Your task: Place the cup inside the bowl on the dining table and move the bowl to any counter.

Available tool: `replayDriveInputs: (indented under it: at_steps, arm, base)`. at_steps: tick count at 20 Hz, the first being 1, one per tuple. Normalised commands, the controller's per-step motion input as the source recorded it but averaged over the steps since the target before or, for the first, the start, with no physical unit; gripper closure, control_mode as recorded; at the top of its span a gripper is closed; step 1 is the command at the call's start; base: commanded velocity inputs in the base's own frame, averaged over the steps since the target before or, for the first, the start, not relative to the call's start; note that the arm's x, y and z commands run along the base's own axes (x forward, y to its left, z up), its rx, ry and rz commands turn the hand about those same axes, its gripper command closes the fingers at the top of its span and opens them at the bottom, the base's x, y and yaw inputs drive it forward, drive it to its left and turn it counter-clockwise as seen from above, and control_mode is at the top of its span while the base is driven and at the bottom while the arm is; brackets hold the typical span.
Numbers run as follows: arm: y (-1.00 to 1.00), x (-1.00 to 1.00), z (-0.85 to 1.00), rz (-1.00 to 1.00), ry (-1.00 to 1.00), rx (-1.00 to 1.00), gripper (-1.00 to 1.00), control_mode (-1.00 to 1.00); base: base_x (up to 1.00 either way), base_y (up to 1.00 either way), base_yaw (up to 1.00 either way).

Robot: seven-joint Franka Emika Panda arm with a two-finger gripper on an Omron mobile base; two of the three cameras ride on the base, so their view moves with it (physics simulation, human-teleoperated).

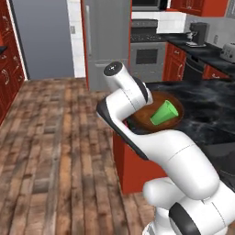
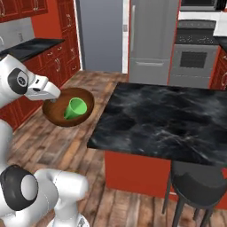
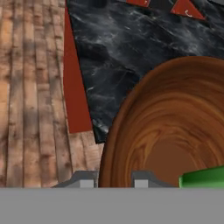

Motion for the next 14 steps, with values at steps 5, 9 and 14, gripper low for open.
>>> replayDriveInputs:
  at_steps: [5,9,14]
  arm:
    - [0.00,0.00,0.00,0.00,0.00,0.00,1.00,1.00]
    - [0.00,0.00,0.00,0.00,0.00,0.00,1.00,1.00]
    - [0.00,0.00,0.00,0.00,0.00,0.00,1.00,1.00]
  base:
    - [0.31,0.75,0.03]
    - [0.93,0.39,0.00]
    - [0.92,0.36,0.00]
